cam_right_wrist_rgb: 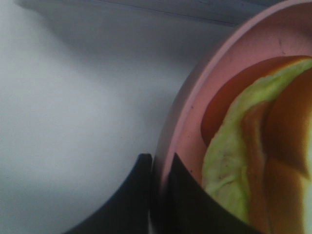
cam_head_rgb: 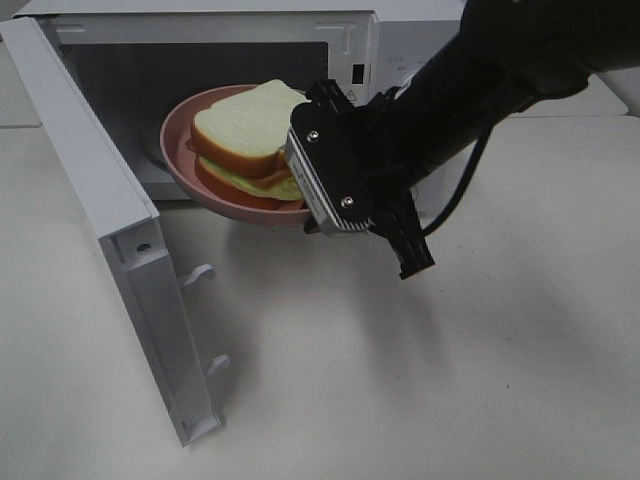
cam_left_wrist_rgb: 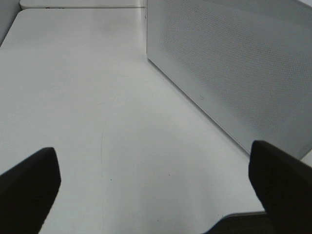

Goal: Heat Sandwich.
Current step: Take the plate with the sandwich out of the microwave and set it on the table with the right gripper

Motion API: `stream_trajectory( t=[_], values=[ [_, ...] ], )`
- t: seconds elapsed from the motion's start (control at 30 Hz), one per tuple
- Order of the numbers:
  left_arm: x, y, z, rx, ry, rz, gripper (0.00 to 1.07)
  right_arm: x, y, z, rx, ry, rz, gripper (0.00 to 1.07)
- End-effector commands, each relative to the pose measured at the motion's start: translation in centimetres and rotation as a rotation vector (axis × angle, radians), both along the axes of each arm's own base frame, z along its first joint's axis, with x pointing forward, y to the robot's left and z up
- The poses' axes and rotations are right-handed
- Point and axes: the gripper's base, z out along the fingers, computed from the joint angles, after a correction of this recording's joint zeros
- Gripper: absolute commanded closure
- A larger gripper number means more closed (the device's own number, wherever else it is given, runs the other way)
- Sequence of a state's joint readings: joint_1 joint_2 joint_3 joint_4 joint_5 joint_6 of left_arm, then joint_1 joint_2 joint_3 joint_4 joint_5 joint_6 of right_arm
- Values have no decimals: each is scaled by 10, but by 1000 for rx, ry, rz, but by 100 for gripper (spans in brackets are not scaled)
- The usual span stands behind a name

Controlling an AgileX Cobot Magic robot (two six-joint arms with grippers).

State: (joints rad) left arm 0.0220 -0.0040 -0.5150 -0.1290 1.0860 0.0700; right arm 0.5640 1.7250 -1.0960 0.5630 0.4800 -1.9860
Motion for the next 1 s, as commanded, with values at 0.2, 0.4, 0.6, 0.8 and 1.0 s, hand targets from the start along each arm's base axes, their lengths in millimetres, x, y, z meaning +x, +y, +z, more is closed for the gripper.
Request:
stream_trajectory(
  t=[0.2,0.4,0.6,0.8,1.0],
  values=[
    [0,0,1,-8,-16,3,9,-26,-18,5,9,-20,-26,107],
    [0,0,1,-8,-16,3,9,-44,-32,6,-22,-26,-36,107],
    [0,0,1,-8,-16,3,9,-62,-46,12,-34,-35,-56,107],
    [0,0,1,-8,-16,3,9,-84,-64,16,-47,-54,-92,107],
    [0,0,1,-8,-16,3,9,-98,-75,19,-47,-61,-125,107]
  ],
)
